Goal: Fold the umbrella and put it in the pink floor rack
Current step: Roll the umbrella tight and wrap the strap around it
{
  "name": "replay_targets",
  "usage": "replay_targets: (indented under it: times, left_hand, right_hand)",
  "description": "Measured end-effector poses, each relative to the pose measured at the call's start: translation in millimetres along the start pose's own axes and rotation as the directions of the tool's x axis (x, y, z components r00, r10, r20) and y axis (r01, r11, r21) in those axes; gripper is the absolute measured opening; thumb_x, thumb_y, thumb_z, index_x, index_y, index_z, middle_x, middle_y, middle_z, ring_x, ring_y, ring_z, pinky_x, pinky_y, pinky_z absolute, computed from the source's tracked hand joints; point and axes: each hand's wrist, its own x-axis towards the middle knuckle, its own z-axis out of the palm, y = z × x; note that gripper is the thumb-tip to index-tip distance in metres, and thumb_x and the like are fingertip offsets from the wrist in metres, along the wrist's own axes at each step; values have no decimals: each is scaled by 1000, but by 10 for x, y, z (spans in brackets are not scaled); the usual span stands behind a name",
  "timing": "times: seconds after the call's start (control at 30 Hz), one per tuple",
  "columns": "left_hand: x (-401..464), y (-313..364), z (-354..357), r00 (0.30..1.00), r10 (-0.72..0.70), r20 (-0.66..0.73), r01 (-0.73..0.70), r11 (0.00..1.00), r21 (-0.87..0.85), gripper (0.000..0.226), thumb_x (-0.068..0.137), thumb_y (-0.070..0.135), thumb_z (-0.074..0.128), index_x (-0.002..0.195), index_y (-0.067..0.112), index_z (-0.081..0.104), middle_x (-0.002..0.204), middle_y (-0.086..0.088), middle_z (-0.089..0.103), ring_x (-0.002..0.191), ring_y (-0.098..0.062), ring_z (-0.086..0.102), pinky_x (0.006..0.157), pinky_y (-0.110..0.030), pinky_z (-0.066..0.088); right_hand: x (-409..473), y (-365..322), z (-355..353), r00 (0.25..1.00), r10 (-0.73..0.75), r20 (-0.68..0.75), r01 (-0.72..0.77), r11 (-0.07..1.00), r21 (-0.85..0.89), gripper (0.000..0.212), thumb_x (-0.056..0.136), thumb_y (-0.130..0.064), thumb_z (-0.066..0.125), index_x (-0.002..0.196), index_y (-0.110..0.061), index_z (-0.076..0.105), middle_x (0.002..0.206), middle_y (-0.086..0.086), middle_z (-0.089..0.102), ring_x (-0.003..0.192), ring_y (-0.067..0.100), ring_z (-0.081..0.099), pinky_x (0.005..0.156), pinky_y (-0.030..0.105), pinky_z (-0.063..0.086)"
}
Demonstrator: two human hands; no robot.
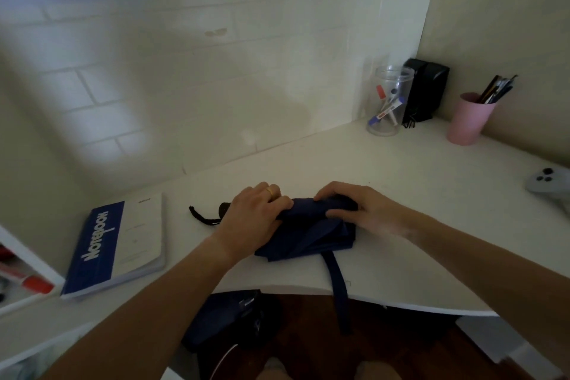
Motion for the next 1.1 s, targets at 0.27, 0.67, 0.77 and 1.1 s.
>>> replay_targets:
  times: [0.27, 0.67, 0.77, 1.1]
  left_hand:
    - [12, -18, -112, 965, -150, 213, 216, 917, -334, 36, 87, 43, 73, 118, 30, 60, 117, 5, 62, 103, -14, 56, 85, -31, 50]
    - [-48, 240, 34, 988, -156, 19, 157, 976, -149, 35, 74, 27, 83, 104, 19, 66, 96, 1, 63, 84, -21, 61, 65, -36, 50]
    - [-37, 282, 37, 987, -159, -14, 155, 975, -161, 37, 71, 25, 83, 102, 21, 63, 96, 1, 59, 83, -21, 59, 66, -31, 43]
    - [-166, 311, 106, 982, -191, -2, 185, 954, -234, 41, 88, 37, 73, 125, 22, 68, 113, 0, 75, 94, -21, 71, 76, -37, 58]
  right_hand:
    - [-69, 93, 122, 983, -101, -155, 83, 989, -124, 49, 77, 3, 73, 118, -23, 68, 113, -8, 70, 105, 7, 66, 91, 38, 55]
    - [-76, -60, -133, 999, 45, -19, -47, 991, -126, 50, 84, -12, 75, 127, -33, 61, 118, -11, 71, 108, 3, 65, 95, 20, 49]
    - [-79, -31, -56, 994, -63, -86, 36, 958, -286, 51, 79, -5, 76, 126, -22, 68, 116, -5, 72, 105, 8, 65, 92, 17, 47]
    - [-234, -58, -16, 991, -61, -122, 33, 975, -222, 30, 83, -27, 76, 111, -27, 66, 118, -6, 66, 106, 11, 63, 92, 33, 53]
